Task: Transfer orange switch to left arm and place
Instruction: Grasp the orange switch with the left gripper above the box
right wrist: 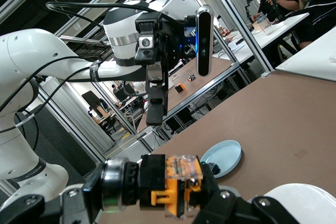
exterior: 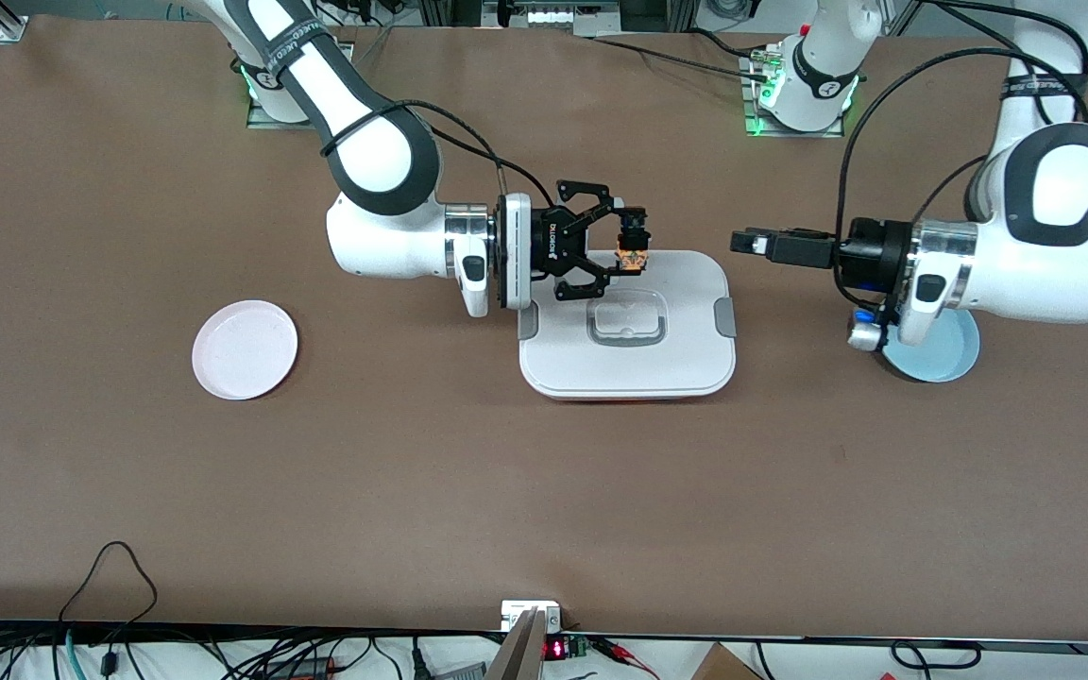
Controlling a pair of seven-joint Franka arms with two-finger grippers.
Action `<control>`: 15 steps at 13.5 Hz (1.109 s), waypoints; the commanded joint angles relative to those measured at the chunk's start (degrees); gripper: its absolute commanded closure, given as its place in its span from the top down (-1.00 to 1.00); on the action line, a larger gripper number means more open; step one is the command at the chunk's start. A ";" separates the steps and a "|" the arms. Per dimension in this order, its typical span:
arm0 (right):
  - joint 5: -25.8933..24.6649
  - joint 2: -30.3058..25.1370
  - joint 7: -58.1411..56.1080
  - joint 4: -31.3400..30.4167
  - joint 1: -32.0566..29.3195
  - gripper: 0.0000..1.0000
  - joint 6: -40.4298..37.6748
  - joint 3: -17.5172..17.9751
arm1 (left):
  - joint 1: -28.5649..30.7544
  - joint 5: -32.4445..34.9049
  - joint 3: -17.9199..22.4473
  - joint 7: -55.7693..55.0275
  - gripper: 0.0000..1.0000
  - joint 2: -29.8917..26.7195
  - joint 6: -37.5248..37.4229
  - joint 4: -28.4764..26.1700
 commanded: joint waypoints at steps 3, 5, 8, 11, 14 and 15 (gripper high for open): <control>1.32 2.87 -5.57 3.66 0.73 -1.00 2.14 -0.03 | -1.71 -15.50 -2.86 1.69 1.00 -0.51 7.17 -8.53; 1.58 2.87 -5.66 3.74 0.91 -1.00 2.24 -0.03 | -3.54 -16.23 -2.95 5.20 1.00 -0.41 9.09 -10.29; 1.58 3.39 -5.66 4.27 1.00 -1.00 2.33 -0.03 | -6.53 -22.89 -2.95 11.34 1.00 1.16 13.05 -11.18; 1.49 3.92 -5.75 4.89 1.09 -1.00 2.33 -0.03 | -7.95 -25.11 -2.95 12.42 1.00 2.66 14.12 -10.74; 1.58 3.92 -5.75 4.89 1.17 -1.00 2.33 -0.03 | -7.51 -26.60 -2.95 17.94 1.00 4.33 14.12 -10.56; 1.49 3.92 -5.75 4.89 1.17 -1.00 2.33 -0.03 | -7.51 -27.56 -2.86 19.27 0.87 4.77 14.12 -10.56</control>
